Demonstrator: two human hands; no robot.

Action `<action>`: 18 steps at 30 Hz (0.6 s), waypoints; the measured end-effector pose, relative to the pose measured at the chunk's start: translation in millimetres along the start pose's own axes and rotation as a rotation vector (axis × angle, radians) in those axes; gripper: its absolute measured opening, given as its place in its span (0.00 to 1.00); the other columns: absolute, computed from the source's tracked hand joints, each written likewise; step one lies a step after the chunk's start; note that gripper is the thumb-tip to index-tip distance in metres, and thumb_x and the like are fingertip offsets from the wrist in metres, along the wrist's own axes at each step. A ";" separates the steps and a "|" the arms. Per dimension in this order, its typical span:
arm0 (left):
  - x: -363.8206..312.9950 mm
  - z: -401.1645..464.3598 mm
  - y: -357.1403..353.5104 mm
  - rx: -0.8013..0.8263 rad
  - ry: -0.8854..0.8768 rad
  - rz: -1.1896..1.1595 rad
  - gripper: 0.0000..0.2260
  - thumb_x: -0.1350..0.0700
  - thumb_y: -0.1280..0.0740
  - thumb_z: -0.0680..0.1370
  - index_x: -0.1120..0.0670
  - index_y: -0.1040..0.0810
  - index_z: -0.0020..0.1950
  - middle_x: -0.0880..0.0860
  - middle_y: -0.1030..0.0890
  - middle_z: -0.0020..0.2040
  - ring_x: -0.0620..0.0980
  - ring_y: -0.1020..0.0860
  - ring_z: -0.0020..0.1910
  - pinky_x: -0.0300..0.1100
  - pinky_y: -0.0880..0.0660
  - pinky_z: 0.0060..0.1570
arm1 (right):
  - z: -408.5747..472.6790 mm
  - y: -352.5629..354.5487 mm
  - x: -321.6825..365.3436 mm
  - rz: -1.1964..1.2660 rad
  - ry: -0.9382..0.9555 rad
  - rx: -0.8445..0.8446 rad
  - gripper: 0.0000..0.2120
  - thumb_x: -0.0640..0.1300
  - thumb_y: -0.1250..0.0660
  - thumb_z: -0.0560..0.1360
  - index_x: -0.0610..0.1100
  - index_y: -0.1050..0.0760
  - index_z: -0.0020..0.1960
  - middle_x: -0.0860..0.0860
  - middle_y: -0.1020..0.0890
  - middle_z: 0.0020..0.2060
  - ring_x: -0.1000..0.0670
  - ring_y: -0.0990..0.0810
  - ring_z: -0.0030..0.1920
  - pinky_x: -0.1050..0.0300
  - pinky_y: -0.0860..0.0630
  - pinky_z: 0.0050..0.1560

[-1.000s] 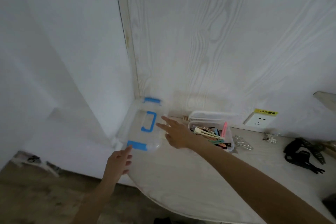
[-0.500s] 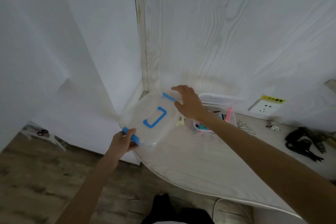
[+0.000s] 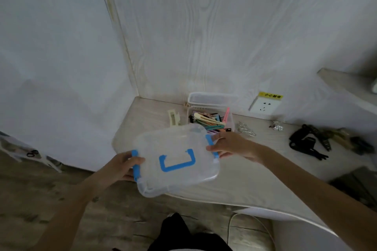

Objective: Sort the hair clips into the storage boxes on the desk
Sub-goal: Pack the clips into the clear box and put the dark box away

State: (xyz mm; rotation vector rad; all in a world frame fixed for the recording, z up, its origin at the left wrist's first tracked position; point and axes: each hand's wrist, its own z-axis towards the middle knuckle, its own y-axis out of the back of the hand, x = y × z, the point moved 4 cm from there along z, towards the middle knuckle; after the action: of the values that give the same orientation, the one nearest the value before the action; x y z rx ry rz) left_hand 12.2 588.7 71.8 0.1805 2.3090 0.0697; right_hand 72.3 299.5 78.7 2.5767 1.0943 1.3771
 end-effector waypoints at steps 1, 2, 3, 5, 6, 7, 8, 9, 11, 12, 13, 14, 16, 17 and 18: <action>-1.0 0.3 -16.1 0.020 0.007 0.029 0.02 0.59 0.37 0.78 0.53 0.28 0.50 0.53 0.22 0.44 0.50 0.22 0.41 0.34 0.22 0.28 | -9.5 5.8 -16.3 -0.019 -0.025 -0.004 0.16 0.47 0.29 0.71 0.44 0.28 0.55 0.46 0.20 0.51 0.47 0.19 0.51 0.57 0.21 0.53; -1.2 2.0 -34.1 0.026 0.009 0.054 0.03 0.58 0.36 0.78 0.53 0.28 0.49 0.53 0.22 0.44 0.50 0.22 0.41 0.34 0.22 0.28 | -18.9 13.2 -34.1 -0.020 -0.048 -0.023 0.17 0.47 0.29 0.71 0.44 0.29 0.57 0.46 0.19 0.51 0.48 0.19 0.50 0.59 0.21 0.52; -1.4 5.0 -49.9 0.014 0.003 0.075 0.04 0.57 0.34 0.77 0.53 0.28 0.49 0.53 0.23 0.44 0.49 0.22 0.41 0.35 0.22 0.28 | -27.2 20.4 -49.9 -0.003 -0.066 -0.044 0.17 0.47 0.29 0.71 0.44 0.29 0.57 0.46 0.19 0.51 0.48 0.19 0.50 0.59 0.21 0.52; -1.3 11.7 -83.9 -0.014 -0.034 0.096 0.07 0.54 0.32 0.75 0.53 0.27 0.50 0.53 0.22 0.44 0.47 0.22 0.41 0.35 0.23 0.31 | -42.8 36.8 -79.3 0.051 -0.101 -0.096 0.15 0.46 0.28 0.70 0.47 0.29 0.53 0.45 0.19 0.51 0.48 0.19 0.51 0.58 0.22 0.54; -1.1 16.3 -94.0 -0.039 -0.052 0.097 0.08 0.53 0.32 0.75 0.53 0.27 0.51 0.52 0.23 0.44 0.46 0.22 0.41 0.36 0.24 0.33 | -45.0 42.4 -88.2 0.080 -0.109 -0.111 0.13 0.46 0.28 0.70 0.48 0.28 0.51 0.45 0.19 0.51 0.47 0.19 0.51 0.57 0.22 0.55; 0.0 20.6 -105.9 -0.070 -0.065 0.094 0.10 0.52 0.32 0.75 0.53 0.27 0.53 0.51 0.23 0.43 0.45 0.23 0.41 0.36 0.25 0.34 | -48.8 48.9 -98.3 0.106 -0.117 -0.129 0.12 0.46 0.28 0.70 0.48 0.28 0.50 0.44 0.19 0.52 0.47 0.19 0.52 0.56 0.22 0.55; 2.1 24.8 -119.0 -0.105 -0.075 0.096 0.10 0.51 0.32 0.75 0.52 0.27 0.54 0.50 0.23 0.42 0.45 0.24 0.40 0.37 0.26 0.37 | -54.6 54.5 -108.6 0.138 -0.116 -0.149 0.11 0.46 0.28 0.70 0.49 0.28 0.49 0.44 0.19 0.52 0.46 0.19 0.52 0.57 0.22 0.54; 1.5 28.8 -129.6 -0.139 -0.089 0.112 0.11 0.50 0.32 0.75 0.52 0.27 0.54 0.49 0.24 0.41 0.45 0.24 0.40 0.38 0.26 0.40 | -59.4 59.8 -116.8 0.178 -0.113 -0.171 0.10 0.45 0.28 0.70 0.48 0.27 0.49 0.44 0.19 0.52 0.46 0.19 0.52 0.59 0.22 0.52; -0.3 34.4 -144.2 -0.180 -0.096 0.173 0.10 0.47 0.33 0.75 0.52 0.25 0.51 0.51 0.24 0.43 0.47 0.26 0.42 0.40 0.28 0.47 | -64.1 67.1 -133.1 0.299 -0.119 -0.209 0.10 0.44 0.30 0.72 0.45 0.25 0.51 0.44 0.19 0.53 0.46 0.19 0.53 0.59 0.23 0.51; -0.3 35.1 -151.1 -0.186 -0.085 0.170 0.10 0.46 0.34 0.76 0.52 0.24 0.48 0.52 0.24 0.44 0.48 0.26 0.42 0.39 0.29 0.46 | -66.1 68.8 -140.4 0.364 -0.122 -0.203 0.12 0.45 0.31 0.73 0.43 0.24 0.54 0.44 0.19 0.53 0.46 0.20 0.54 0.57 0.24 0.54; -0.4 33.8 -156.5 -0.190 -0.069 0.128 0.10 0.46 0.35 0.76 0.53 0.24 0.46 0.53 0.24 0.45 0.48 0.26 0.41 0.38 0.28 0.43 | -67.3 70.0 -147.2 0.414 -0.127 -0.178 0.14 0.46 0.32 0.73 0.42 0.24 0.57 0.45 0.18 0.54 0.46 0.20 0.55 0.55 0.25 0.59; 0.7 31.1 -159.9 -0.198 -0.047 0.060 0.10 0.47 0.35 0.77 0.53 0.24 0.47 0.54 0.24 0.46 0.48 0.25 0.40 0.37 0.28 0.39 | -67.9 70.4 -152.4 0.452 -0.129 -0.149 0.16 0.47 0.33 0.74 0.42 0.24 0.59 0.46 0.18 0.55 0.47 0.20 0.57 0.53 0.27 0.63; 6.8 30.9 -160.2 -0.221 0.008 -0.136 0.15 0.49 0.35 0.77 0.58 0.24 0.55 0.57 0.23 0.50 0.53 0.22 0.47 0.39 0.26 0.40 | -68.8 70.8 -158.3 0.509 -0.123 -0.117 0.15 0.48 0.34 0.74 0.43 0.24 0.59 0.47 0.18 0.55 0.47 0.20 0.57 0.52 0.28 0.64; 11.2 32.0 -158.2 -0.230 0.046 -0.213 0.18 0.50 0.35 0.77 0.62 0.25 0.60 0.59 0.23 0.53 0.56 0.22 0.51 0.42 0.25 0.44 | -68.6 71.3 -158.5 0.505 -0.126 -0.115 0.15 0.47 0.35 0.75 0.43 0.24 0.59 0.47 0.18 0.54 0.48 0.20 0.56 0.53 0.27 0.62; 17.0 32.5 -156.5 -0.250 0.074 -0.221 0.21 0.50 0.34 0.77 0.64 0.26 0.62 0.59 0.23 0.56 0.57 0.22 0.53 0.44 0.25 0.48 | -68.1 72.0 -159.3 0.472 -0.129 -0.124 0.14 0.46 0.35 0.76 0.43 0.25 0.59 0.48 0.18 0.53 0.49 0.20 0.54 0.55 0.26 0.58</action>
State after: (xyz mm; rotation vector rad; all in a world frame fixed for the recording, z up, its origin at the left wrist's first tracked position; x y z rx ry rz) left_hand 7.7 436.4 20.6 -0.2075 2.3539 0.2537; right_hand 5.2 131.5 28.9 2.8917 0.3783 1.2680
